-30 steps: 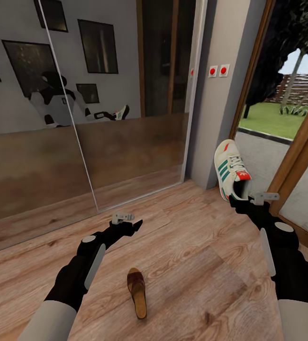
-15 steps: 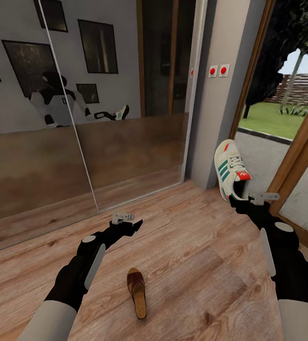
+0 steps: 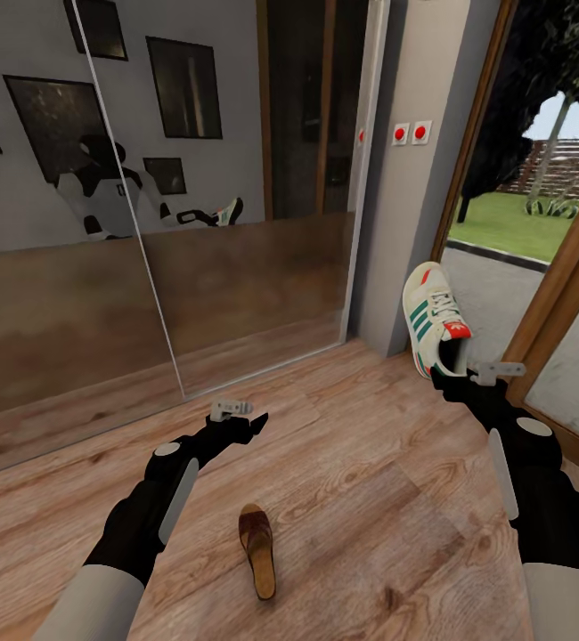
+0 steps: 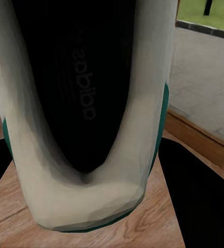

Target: Pick up the two gym shoes and the two sandals from the corridor floor and place them onto the hallstand (shoe rack) in the corridor, making sure they are on the rack and not on the floor. Arrange them so the two gym shoes are next to each other and the two sandals are next to each other.

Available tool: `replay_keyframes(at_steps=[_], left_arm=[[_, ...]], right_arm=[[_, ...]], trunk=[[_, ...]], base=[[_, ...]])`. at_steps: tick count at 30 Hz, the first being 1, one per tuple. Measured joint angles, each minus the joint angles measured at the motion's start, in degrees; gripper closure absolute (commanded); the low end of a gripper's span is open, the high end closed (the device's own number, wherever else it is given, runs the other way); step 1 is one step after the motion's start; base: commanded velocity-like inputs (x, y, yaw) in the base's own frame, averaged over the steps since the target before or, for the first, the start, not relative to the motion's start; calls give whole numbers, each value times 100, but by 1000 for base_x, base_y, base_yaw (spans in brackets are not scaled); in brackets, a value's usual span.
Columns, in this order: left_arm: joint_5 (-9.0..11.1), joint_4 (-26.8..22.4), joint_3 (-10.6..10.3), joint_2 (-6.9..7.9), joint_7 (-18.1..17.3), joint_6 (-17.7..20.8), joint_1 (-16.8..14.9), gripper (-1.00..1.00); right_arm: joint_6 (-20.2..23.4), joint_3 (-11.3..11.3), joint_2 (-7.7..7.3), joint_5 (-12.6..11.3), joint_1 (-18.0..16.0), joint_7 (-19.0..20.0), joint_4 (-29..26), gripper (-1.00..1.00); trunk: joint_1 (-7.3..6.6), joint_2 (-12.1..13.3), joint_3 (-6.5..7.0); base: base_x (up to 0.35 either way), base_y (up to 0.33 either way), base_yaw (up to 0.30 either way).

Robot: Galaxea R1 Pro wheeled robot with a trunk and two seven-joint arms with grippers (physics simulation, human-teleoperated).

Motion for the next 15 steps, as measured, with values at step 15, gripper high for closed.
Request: replay_keyframes(at_steps=[15], left_arm=[[-1, -2, 1, 1, 2, 1, 1, -100]], right_arm=[[1, 1, 1, -1, -1, 4, 2, 100]], trunk=[[0, 0, 0]], base=[[97, -68, 63]])
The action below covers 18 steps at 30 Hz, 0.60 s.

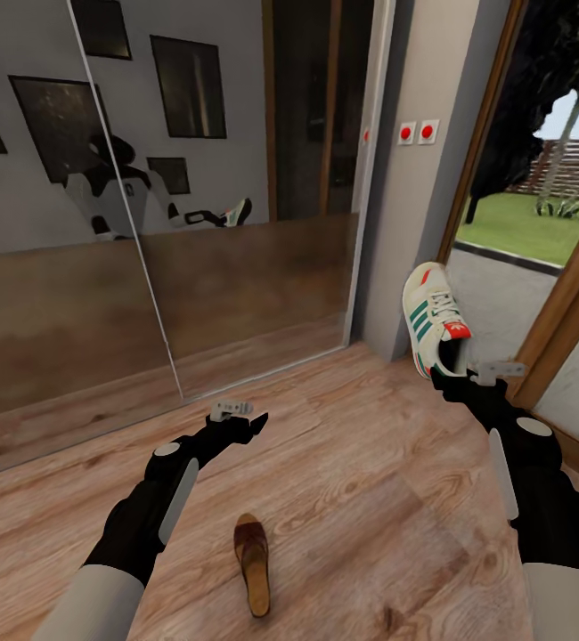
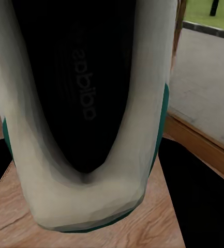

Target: Pick up the two gym shoes and the two sandals from the corridor floor and place them onto the hallstand (shoe rack) in the corridor, making sure they are on the rack and not on the floor. Arrange them so the two gym shoes are next to each other and the two sandals are next to each other.

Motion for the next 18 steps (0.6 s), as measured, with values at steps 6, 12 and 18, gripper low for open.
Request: replay_keyframes(at_steps=[6, 12, 18], left_arm=[[-6, 2, -1, 0, 0, -3, 0, -100], [-8, 2, -1, 0, 0, -4, 0, -100], [-8, 2, -1, -1, 0, -2, -1, -100]], right_arm=[[2, 4, 0, -1, -1, 0, 0, 100], [3, -1, 0, -1, -1, 1, 1, 100], [1, 1, -1, -2, 1, 1, 2, 100]], trunk=[[0, 0, 0], [0, 0, 0], [0, 0, 0]], base=[[2, -93, 184], [0, -247, 32], [0, -81, 4]])
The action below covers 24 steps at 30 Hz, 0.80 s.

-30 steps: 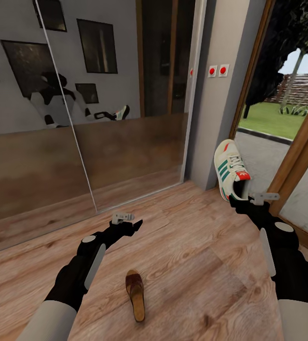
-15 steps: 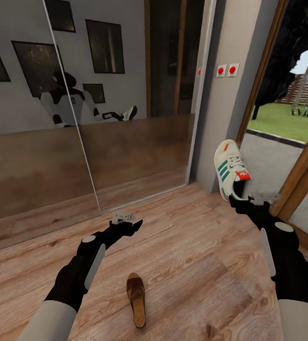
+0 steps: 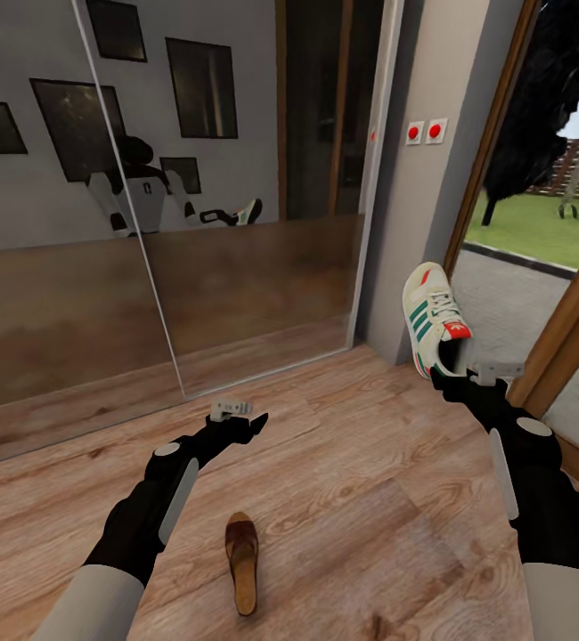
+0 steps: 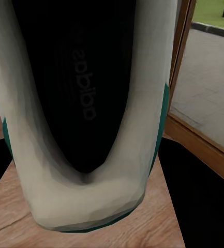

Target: Pick up the two gym shoes and the two sandals from the corridor floor and place them onto the hallstand (shoe rack) in the corridor, making sure they are on the rack and not on the floor. Arrange them so the two gym shoes are next to each other and the two sandals are next to each other.

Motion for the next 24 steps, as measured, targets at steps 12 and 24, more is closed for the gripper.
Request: replay_keyframes(at_steps=[12, 24], left_arm=[[0, 0, 0, 0, 0, -1, 0, -100], [0, 0, 0, 0, 0, 0, 0, -100]], right_arm=[[1, -3, 0, 1, 0, 0, -1, 100], [-1, -3, 0, 1, 0, -2, -4, 100]], trunk=[[-2, 0, 0], [0, 0, 0]], base=[[52, -37, 0], [12, -20, 0]])
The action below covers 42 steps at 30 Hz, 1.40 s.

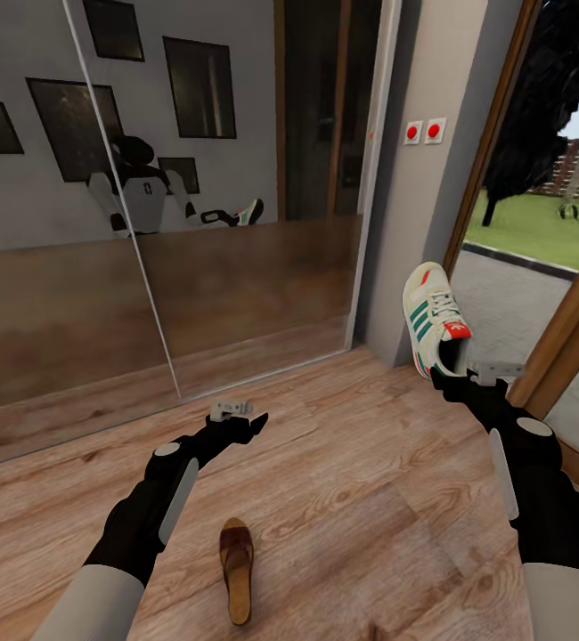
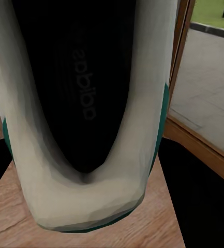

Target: Pick up the two gym shoes and the two sandals from the corridor floor and place them onto the hallstand (shoe rack) in the corridor, making sure they are on the rack and not on the floor. Arrange them so the two gym shoes are next to each other and the two sandals are next to each other.

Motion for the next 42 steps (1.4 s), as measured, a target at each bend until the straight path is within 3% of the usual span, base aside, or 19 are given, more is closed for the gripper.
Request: replay_keyframes(at_steps=[26, 29, 32, 35, 37, 38, 42], left_arm=[[-8, 15, 25, 8, 24, -26, 2, -100], [-17, 225, 26, 9, 183, -83, 6, -100], [-16, 734, 23, 4, 538, -392, 8, -100], [10, 1601, 15, -62, 1296, -1464, 8, -100], [20, 1962, 17, -131, 1591, -1884, 8, -100], [61, 2392, 36, -238, 1877, -2233, 12, -100], [105, 2998, 47, -317, 2101, -2614, 11, -100]], right_arm=[[0, 0, 0, -3, 0, 2, -5, 100], [13, -2, -5, -5, 0, 2, -32, 100], [138, 5, -2, -2, 0, 1, -37, 100], [726, 2, 5, 2, 1, 4, -44, 100], [984, -5, 5, -4, 0, 10, -46, 100], [1157, -7, 3, 2, 0, 13, -51, 100], [1259, -2, -5, -8, 0, 15, -89, 100]], trunk=[[0, 0, -7], [0, 0, -7], [1, 0, -7], [1, 0, -8], [0, 0, -7], [1, 0, -8], [0, 0, -8]], base=[[0, -21, 42], [0, 0, 0], [0, 0, 0], [0, 0, 0], [0, 0, 0], [0, 0, 0], [0, 0, 0]])
